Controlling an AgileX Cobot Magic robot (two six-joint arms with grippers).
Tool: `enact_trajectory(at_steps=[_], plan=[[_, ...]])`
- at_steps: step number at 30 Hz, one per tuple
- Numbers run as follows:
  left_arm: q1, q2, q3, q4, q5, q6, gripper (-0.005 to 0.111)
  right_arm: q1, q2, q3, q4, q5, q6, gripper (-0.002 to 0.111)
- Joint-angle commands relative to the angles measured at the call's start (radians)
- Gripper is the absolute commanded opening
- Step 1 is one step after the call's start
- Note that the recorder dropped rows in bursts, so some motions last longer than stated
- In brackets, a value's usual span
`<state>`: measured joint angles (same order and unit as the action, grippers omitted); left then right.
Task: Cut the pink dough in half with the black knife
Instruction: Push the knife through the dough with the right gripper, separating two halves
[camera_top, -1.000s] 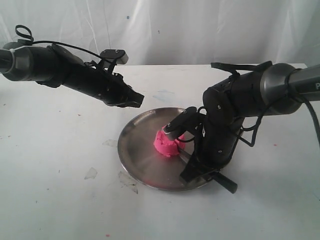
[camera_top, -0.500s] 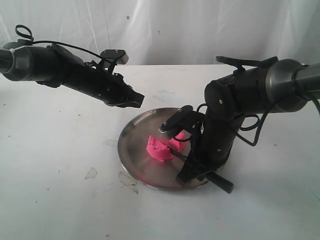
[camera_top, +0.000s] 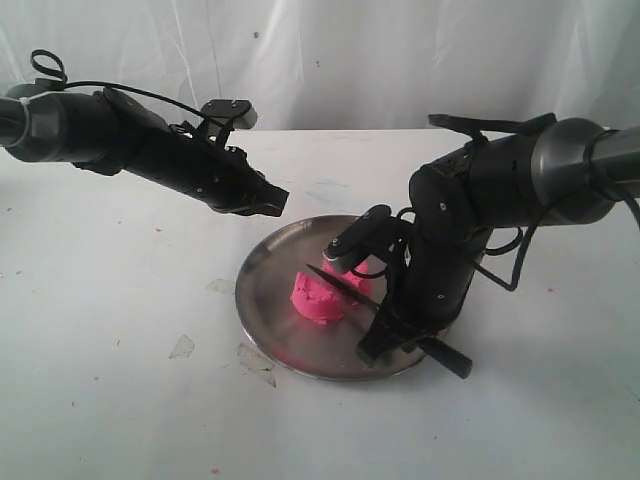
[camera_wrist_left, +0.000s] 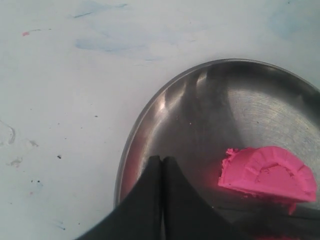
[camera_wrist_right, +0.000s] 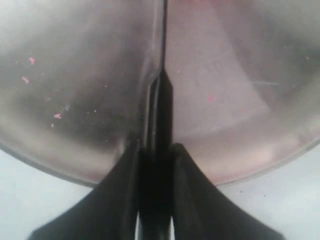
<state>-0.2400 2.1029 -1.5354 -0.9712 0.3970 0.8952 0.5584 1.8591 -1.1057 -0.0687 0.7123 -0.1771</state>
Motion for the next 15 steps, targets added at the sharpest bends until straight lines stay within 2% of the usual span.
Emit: enact_trajectory(at_steps=[1, 9, 15], plan=[[0.002, -0.01, 0.0, -0.007, 0.018, -0.007, 0.0, -0.001, -0.013, -0.001, -0.065, -0.015, 0.054, 0.0], [0.002, -0.01, 0.0, -0.007, 0.02, -0.007, 0.0, -0.001, -0.013, -0.001, -0.095, -0.019, 0.096, 0.0], [0.002, -0.01, 0.0, -0.007, 0.022, -0.007, 0.0, -0.001, -0.013, -0.001, -0.22, -0.019, 0.206, 0.0]])
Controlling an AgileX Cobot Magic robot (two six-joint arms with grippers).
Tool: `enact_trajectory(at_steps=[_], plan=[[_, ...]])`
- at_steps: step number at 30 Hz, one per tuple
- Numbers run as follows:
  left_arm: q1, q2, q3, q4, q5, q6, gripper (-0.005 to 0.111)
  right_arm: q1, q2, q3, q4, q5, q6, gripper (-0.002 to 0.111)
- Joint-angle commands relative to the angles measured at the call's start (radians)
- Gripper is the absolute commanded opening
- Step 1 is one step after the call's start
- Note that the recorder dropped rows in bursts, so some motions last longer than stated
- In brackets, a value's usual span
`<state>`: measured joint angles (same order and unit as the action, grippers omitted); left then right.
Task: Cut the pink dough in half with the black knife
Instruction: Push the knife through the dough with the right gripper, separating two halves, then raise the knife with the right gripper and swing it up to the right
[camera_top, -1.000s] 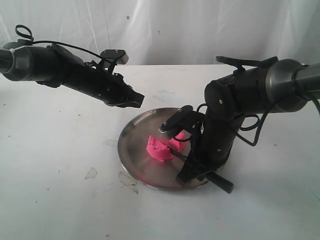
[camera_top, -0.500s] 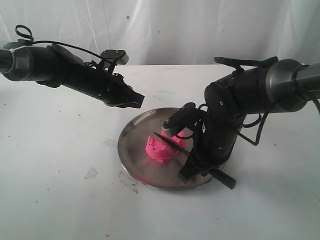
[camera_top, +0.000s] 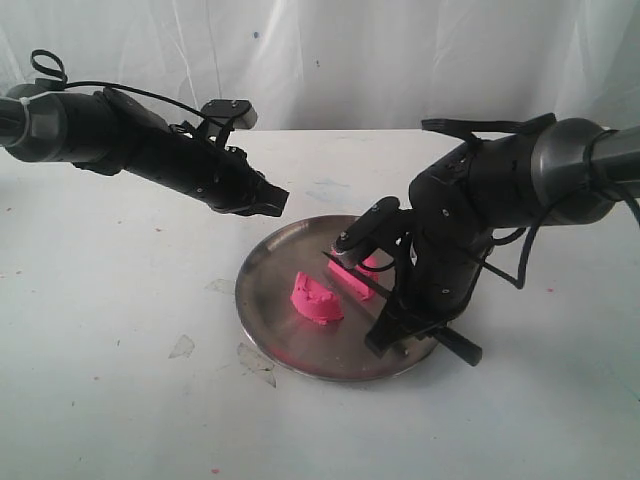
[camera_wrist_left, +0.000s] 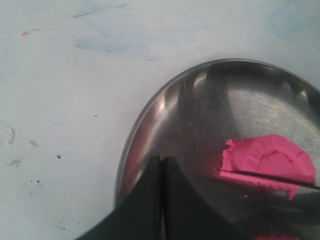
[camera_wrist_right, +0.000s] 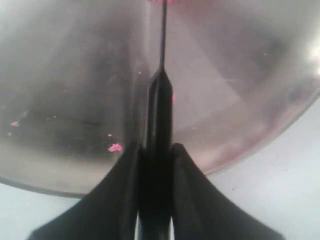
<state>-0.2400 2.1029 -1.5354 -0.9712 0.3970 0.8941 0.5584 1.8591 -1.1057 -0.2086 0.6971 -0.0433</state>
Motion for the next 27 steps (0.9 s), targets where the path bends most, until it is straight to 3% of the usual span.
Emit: enact_trajectory(at_steps=[1, 27], plan=[[0.002, -0.01, 0.0, -0.007, 0.022, -0.006, 0.0, -0.001, -0.013, -0.001, -0.088, -0.004, 0.077, 0.0], [0.002, -0.01, 0.0, 0.015, 0.029, -0.006, 0.0, -0.003, -0.013, -0.003, -0.045, -0.034, 0.096, 0.0]])
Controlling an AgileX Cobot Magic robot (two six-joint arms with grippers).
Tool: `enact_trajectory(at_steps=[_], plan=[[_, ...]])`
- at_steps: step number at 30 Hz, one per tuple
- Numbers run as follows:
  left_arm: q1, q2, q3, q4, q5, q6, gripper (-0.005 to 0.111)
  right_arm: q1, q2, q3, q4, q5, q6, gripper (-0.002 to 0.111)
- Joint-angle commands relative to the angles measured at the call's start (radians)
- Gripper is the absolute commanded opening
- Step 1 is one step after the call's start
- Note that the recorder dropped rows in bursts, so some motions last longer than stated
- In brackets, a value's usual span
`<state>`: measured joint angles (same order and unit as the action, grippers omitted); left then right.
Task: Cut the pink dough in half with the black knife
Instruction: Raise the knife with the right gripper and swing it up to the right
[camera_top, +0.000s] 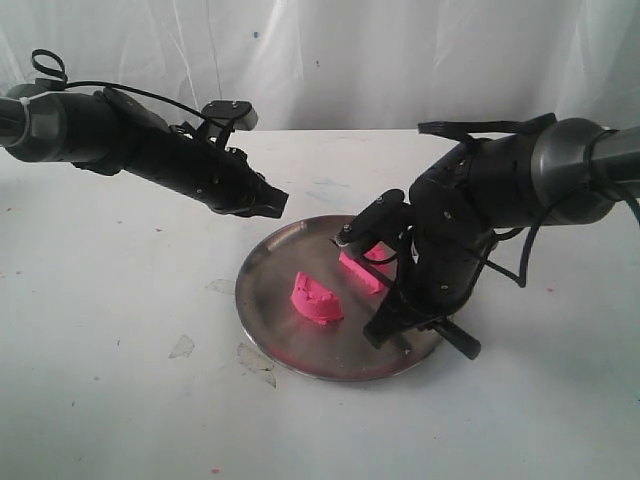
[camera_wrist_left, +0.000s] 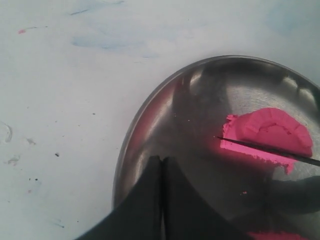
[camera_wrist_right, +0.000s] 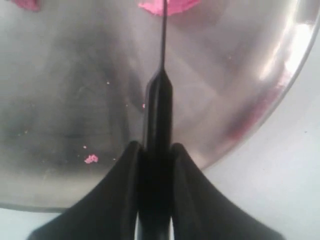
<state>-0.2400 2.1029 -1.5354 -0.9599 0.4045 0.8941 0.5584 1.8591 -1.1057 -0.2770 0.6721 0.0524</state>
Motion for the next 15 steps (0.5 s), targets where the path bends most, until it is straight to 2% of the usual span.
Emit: enact_trajectory(at_steps=[1, 4, 9, 11, 15], plan=[[0.005, -0.01, 0.0, 0.007, 0.024, -0.006, 0.0, -0.003, -0.015, -0.003, 0.034, -0.015, 0.002, 0.0], [0.011, -0.01, 0.0, 0.007, 0.034, -0.006, 0.0, -0.004, -0.028, -0.003, 0.08, -0.033, -0.035, 0.0], [0.018, -0.01, 0.0, 0.017, 0.042, -0.033, 0.0, -0.046, -0.085, -0.003, 0.294, -0.073, -0.203, 0.0], [0.018, -0.01, 0.0, 0.025, 0.058, -0.034, 0.0, -0.088, -0.113, -0.003, 0.423, -0.064, -0.295, 0.0], [0.018, -0.01, 0.0, 0.033, 0.073, -0.046, 0.0, -0.212, -0.137, -0.003, 0.899, 0.001, -0.67, 0.0]])
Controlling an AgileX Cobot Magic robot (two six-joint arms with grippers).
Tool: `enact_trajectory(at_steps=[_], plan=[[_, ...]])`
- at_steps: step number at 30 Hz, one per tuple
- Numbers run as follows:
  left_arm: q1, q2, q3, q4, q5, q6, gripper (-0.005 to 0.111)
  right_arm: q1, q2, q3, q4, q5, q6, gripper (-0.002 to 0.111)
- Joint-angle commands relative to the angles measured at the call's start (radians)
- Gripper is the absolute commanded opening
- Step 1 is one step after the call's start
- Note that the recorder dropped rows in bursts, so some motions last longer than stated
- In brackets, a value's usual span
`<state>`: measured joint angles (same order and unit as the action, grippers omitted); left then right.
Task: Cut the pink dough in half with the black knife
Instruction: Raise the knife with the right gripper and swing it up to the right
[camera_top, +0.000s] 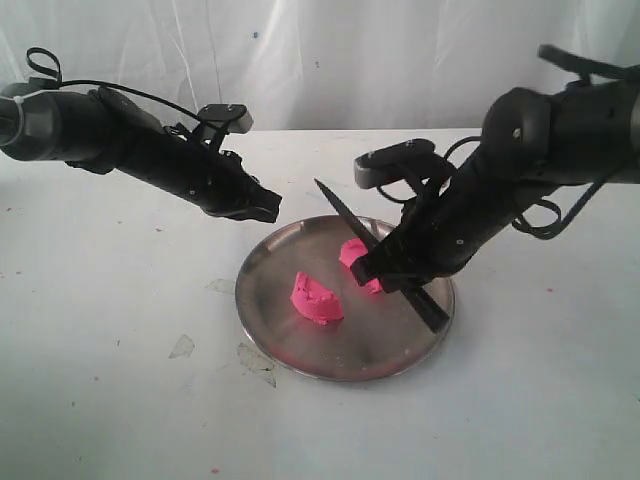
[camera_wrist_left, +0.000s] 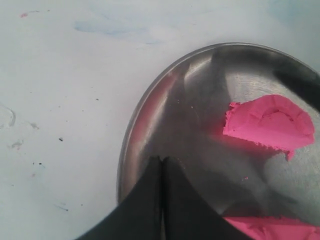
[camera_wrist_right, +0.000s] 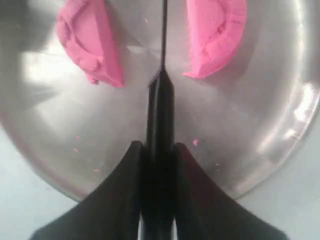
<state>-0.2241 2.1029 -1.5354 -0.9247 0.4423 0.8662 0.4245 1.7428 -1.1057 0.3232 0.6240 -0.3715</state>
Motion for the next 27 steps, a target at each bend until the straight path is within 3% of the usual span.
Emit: enact_trajectory(at_steps=[1, 4, 8, 13, 19, 23, 27], plan=[[0.002, -0.01, 0.0, 0.0, 0.049, -0.018, 0.0, -0.12, -0.017, -0.001, 0.43, 0.09, -0.337, 0.0], [0.002, -0.023, 0.005, 0.045, 0.084, -0.056, 0.0, -0.2, -0.017, 0.025, 0.599, 0.205, -0.47, 0.0], [0.004, -0.149, 0.084, 0.073, 0.023, -0.071, 0.0, -0.229, -0.032, 0.111, 0.817, 0.276, -0.633, 0.0], [0.019, -0.322, 0.217, 0.074, -0.061, -0.086, 0.0, -0.229, -0.042, 0.166, 0.855, 0.265, -0.664, 0.0], [0.074, -0.478, 0.355, 0.074, -0.063, -0.106, 0.0, -0.229, -0.054, 0.166, 0.942, 0.253, -0.664, 0.0], [0.106, -0.573, 0.436, 0.074, -0.052, -0.116, 0.0, -0.231, -0.069, 0.112, 0.903, 0.256, -0.654, 0.0], [0.111, -0.662, 0.511, 0.074, -0.052, -0.133, 0.0, -0.233, -0.118, 0.04, 0.647, 0.115, -0.537, 0.0]])
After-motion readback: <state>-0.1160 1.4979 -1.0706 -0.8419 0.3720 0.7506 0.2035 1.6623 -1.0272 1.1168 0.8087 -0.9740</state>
